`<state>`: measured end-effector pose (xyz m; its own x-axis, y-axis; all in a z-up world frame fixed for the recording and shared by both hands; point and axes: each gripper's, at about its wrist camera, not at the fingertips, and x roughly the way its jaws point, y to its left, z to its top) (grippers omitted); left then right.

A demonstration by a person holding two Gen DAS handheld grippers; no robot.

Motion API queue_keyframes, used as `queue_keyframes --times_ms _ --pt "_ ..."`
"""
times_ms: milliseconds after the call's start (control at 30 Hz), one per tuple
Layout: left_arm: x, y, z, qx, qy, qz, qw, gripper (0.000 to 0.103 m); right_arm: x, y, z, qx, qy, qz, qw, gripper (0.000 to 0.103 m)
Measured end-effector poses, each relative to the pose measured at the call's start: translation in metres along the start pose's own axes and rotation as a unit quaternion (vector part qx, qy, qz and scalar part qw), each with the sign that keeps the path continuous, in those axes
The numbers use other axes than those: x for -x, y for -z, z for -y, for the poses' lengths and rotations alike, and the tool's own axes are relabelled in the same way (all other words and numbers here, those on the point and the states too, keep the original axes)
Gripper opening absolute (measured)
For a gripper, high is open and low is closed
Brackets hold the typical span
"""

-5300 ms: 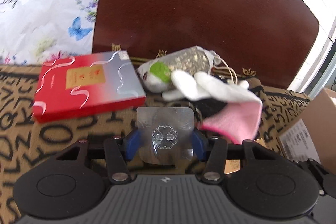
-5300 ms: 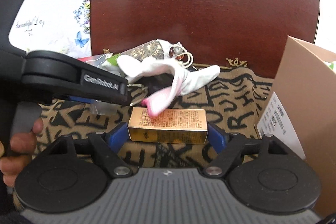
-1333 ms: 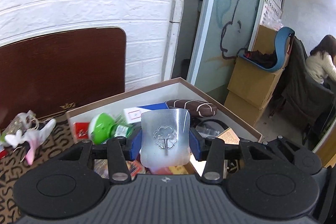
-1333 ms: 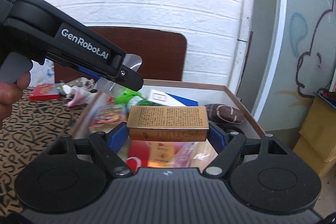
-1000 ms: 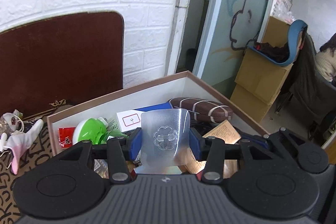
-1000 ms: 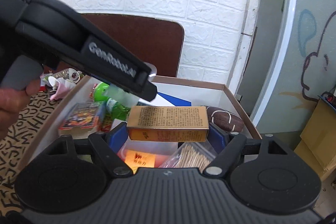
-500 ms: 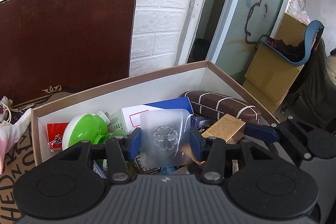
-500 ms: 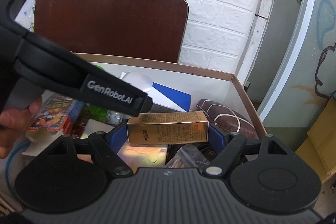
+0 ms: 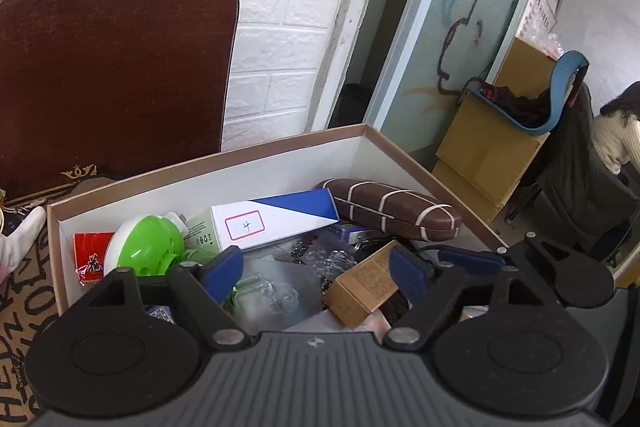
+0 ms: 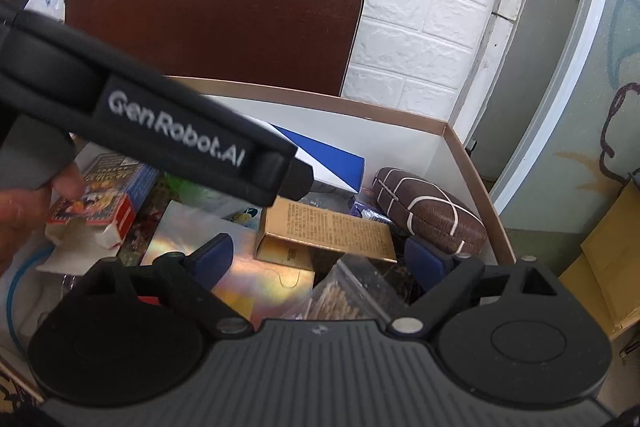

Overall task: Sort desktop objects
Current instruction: 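Open the left gripper over the cardboard box while the right releases the gold box, then withdraw both grippers from the cardboard box back over the table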

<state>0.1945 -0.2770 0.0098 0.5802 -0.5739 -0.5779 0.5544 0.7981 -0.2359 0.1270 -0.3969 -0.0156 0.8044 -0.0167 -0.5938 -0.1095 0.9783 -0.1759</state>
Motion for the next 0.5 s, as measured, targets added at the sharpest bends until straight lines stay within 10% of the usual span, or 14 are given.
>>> queue_keyframes --times_ms 267,500 --pt "0.011 0.007 0.001 0.007 -0.011 0.003 0.9999 0.092 0.016 0.004 -0.002 -0.006 -0.008 0.016 1.0 0.09" --pt "0.025 0.01 -0.003 0.014 -0.021 0.01 0.9996 0.093 0.004 -0.001 -0.008 0.0 -0.027 -0.006 1.0 0.065"
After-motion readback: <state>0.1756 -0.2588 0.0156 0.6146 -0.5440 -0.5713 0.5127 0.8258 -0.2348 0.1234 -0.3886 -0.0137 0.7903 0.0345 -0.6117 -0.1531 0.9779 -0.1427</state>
